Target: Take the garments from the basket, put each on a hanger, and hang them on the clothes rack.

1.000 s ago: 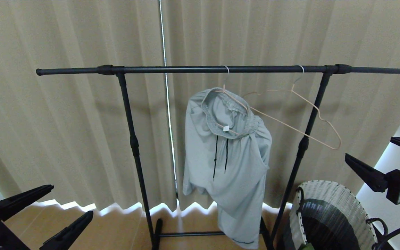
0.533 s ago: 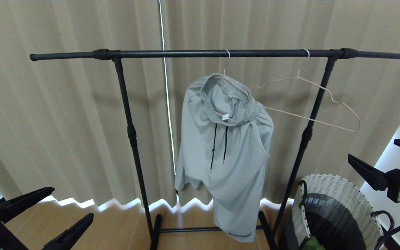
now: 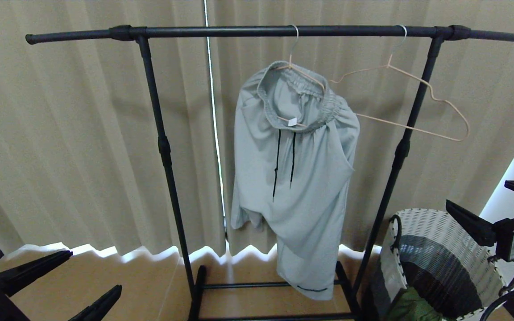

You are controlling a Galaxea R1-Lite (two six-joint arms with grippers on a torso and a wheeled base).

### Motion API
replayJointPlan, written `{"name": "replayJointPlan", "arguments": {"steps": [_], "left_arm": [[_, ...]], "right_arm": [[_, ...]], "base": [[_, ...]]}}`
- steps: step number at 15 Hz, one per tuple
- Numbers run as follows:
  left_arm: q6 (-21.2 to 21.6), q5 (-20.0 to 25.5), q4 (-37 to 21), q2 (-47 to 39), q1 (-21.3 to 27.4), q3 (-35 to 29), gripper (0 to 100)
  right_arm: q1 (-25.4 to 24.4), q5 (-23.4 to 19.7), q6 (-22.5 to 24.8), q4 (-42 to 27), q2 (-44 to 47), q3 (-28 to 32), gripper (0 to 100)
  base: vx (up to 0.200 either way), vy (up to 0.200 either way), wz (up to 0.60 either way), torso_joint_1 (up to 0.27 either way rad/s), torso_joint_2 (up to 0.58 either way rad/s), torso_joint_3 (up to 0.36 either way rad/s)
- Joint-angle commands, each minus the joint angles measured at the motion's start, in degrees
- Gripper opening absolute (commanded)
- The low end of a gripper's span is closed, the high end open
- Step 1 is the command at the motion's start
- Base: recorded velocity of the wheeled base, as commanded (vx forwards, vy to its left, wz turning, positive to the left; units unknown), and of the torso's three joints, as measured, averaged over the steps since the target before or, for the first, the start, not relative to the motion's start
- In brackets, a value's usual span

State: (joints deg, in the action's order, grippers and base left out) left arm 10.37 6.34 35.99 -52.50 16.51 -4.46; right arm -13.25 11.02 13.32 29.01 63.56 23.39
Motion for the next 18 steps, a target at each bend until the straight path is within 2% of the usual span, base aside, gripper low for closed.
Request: {"name": "replayJointPlan", "arguments": {"steps": [1,7,14,18], "left_arm": [[0.00,-0.01,0.05,-0.05,0.02,0.24,100],[0.00,-0.01,0.05,-0.23,0.11,0.33,100],[-0.18,-0.10,0.22,1.53,0.02,0.33,100],[-0.71,-0.19,0.31,1.70,-0.16,-0.28,100]], "right_arm": [[-0.02,0.14,0.04,-0.10,0.07,-0.72,100],[0.07,0.14,-0.23,0.43,1.65,-1.16,100],[0.07,-0.65,-1.28,1.40,5.26,-6.43,100],[0.07,-0.65,-1.28,1.31,4.64,-6.87,100]], "base": [[0.000,0.000,0.00,-0.163,0.44,0.286],[0.000,0.000,0.00,-0.120,0.40,0.282],[0.000,0.000,0.00,-0.008,0.04,0.023],[0.000,0.000,0.00,0.000,0.00,0.000]]}}
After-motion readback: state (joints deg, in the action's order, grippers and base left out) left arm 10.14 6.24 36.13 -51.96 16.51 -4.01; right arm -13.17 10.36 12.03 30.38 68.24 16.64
